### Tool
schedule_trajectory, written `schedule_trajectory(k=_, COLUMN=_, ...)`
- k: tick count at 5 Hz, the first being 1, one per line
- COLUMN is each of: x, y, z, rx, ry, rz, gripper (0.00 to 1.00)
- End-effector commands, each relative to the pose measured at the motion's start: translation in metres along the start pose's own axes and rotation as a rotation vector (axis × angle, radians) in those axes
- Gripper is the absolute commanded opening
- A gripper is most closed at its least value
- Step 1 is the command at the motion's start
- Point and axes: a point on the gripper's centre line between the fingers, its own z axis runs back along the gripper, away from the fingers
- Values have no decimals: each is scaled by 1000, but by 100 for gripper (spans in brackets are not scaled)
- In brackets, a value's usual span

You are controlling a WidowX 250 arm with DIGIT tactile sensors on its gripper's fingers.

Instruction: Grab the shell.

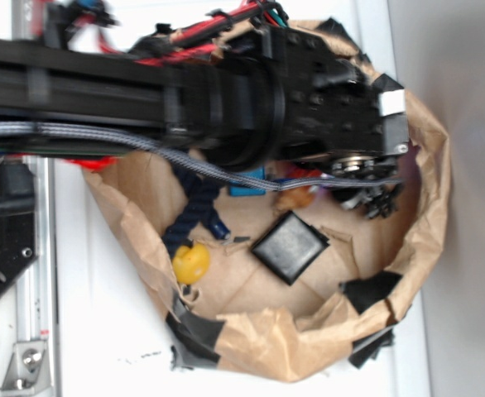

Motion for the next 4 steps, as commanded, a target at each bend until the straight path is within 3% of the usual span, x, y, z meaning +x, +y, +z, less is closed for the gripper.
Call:
schedule_trajectory(k=1, x=-22, y=3, z=21, rx=41, ry=11, rz=-217, gripper=0)
schedule_trajectory(k=2, x=-1, y=2, z=66, rx=30, ry=-8, rz=-402, gripper=0)
schedule_trajectory(k=3, x=12, y=6, z=118, rx=43, ry=-151, rz=-532, gripper=0)
schedule_trajectory(k=4, x=14, y=13, z=166, rx=23, ry=-190, rz=-559, gripper=0)
